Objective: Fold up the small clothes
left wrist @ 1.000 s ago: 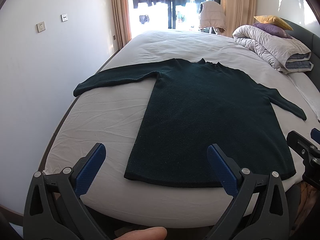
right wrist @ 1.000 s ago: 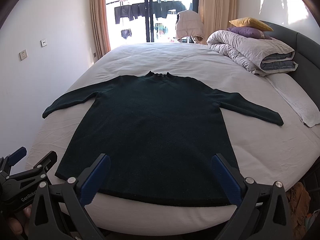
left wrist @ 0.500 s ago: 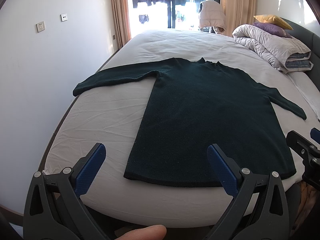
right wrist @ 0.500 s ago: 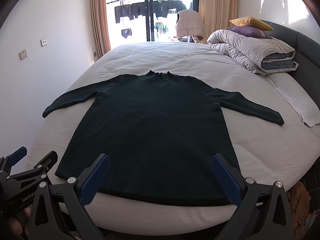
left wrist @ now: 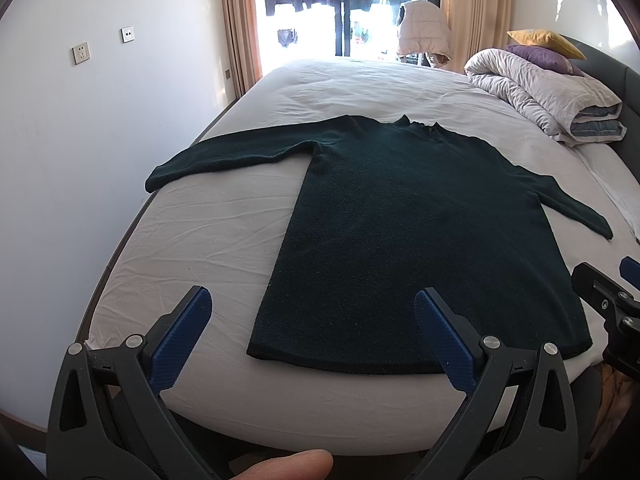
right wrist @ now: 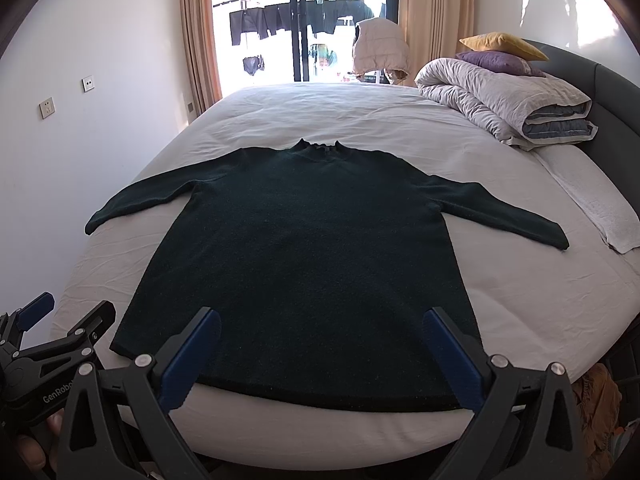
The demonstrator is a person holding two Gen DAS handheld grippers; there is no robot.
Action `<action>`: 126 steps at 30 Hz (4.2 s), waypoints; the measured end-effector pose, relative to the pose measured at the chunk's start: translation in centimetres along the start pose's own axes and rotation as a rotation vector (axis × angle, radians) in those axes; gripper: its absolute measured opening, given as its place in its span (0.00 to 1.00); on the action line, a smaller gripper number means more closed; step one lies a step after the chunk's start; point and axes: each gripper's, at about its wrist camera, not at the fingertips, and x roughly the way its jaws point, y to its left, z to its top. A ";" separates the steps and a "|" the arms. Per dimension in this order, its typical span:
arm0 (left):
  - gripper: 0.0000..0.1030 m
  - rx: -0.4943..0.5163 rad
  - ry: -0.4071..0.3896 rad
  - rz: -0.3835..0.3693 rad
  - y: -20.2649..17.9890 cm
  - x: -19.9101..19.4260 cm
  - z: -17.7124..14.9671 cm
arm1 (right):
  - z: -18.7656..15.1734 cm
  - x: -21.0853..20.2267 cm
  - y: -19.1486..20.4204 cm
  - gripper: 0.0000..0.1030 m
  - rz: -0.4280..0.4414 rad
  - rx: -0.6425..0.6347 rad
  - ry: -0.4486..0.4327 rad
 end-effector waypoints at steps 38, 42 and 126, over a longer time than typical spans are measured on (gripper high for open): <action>1.00 -0.230 -0.017 -0.107 18.1 9.8 9.0 | 7.3 7.8 6.5 1.00 0.154 -0.190 0.017; 1.00 -0.343 -0.003 -0.143 26.1 14.7 11.8 | 9.1 11.5 8.4 0.97 0.201 -0.223 0.059; 0.10 -0.018 -0.242 -0.512 -16.3 31.4 33.0 | 24.6 34.9 -1.6 0.79 0.972 0.393 0.228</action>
